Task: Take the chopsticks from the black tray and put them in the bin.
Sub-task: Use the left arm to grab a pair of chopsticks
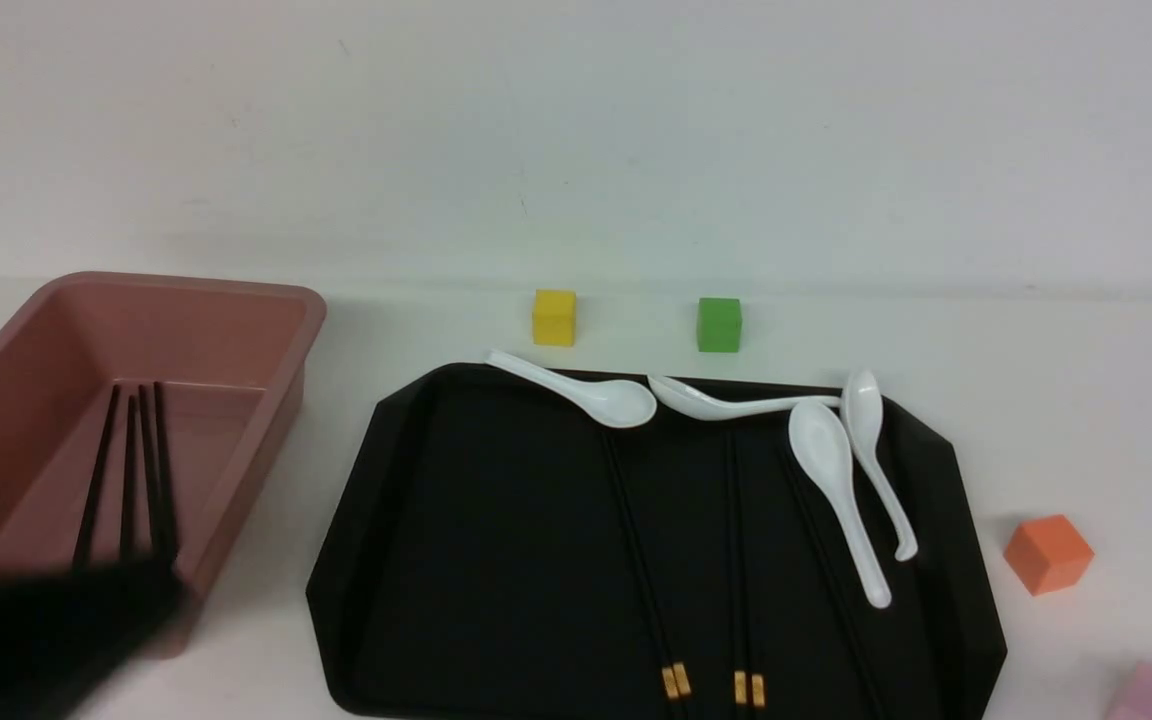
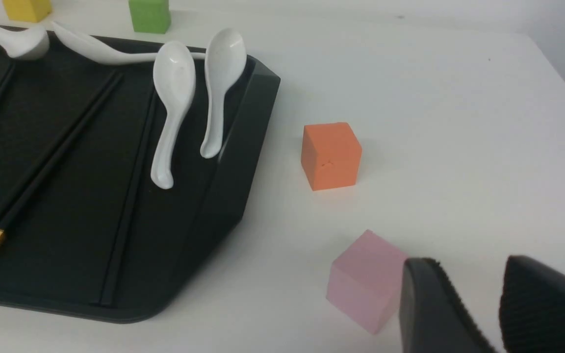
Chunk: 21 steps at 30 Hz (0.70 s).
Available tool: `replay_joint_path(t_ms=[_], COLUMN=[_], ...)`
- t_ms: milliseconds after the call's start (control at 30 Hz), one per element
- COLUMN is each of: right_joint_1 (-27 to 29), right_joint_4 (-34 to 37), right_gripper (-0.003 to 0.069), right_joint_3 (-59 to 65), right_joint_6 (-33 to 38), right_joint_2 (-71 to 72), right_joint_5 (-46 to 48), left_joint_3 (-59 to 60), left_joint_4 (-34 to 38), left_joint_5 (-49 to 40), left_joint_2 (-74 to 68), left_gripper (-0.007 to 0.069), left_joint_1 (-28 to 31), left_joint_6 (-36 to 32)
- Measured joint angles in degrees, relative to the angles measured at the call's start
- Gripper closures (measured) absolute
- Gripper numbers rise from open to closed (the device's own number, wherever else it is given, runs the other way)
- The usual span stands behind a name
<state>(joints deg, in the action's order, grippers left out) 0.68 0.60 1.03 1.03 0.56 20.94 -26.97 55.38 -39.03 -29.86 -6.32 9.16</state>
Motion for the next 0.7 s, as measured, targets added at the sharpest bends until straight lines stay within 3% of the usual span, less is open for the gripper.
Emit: replay_joint_path(t_ms=[100, 133, 233, 367, 400, 533, 700], right_joint_1=[0.00, 0.00, 0.00, 0.00, 0.00, 0.00, 0.00], right_joint_4=[0.00, 0.00, 0.00, 0.00, 0.00, 0.00, 0.00], right_gripper=[0.0419, 0.0419, 0.0419, 0.0419, 0.0419, 0.0419, 0.0419], right_joint_3=[0.00, 0.00, 0.00, 0.00, 0.00, 0.00, 0.00], right_joint_6=[0.00, 0.00, 0.00, 0.00, 0.00, 0.00, 0.00], right_joint_2=[0.00, 0.00, 0.00, 0.00, 0.00, 0.00, 0.00], right_joint_5=[0.00, 0.00, 0.00, 0.00, 0.00, 0.00, 0.00], left_joint_3=[-6.07, -6.45, -12.40, -17.23, -21.34, -29.96, -43.90], left_joint_4=[-9.27, -9.76, -14.18, -14.49, -15.37, -19.93, -33.05], left_joint_5=[-16.02, -16.90, -26.14, -25.04, -23.18, -19.42, -18.59], left_joint_2=[-17.44, -17.44, -34.83, -43.92, -48.60, -57.63, -70.38], left_gripper=[0.0637, 0.0637, 0.0637, 0.0637, 0.0637, 0.0637, 0.0619], left_joint_1=[0.00, 0.00, -1.31, -6.38, -11.41, -19.63, -28.17], left_joint_6=[0.00, 0.00, -1.54, -1.26, 0.86, 7.77, 19.04])
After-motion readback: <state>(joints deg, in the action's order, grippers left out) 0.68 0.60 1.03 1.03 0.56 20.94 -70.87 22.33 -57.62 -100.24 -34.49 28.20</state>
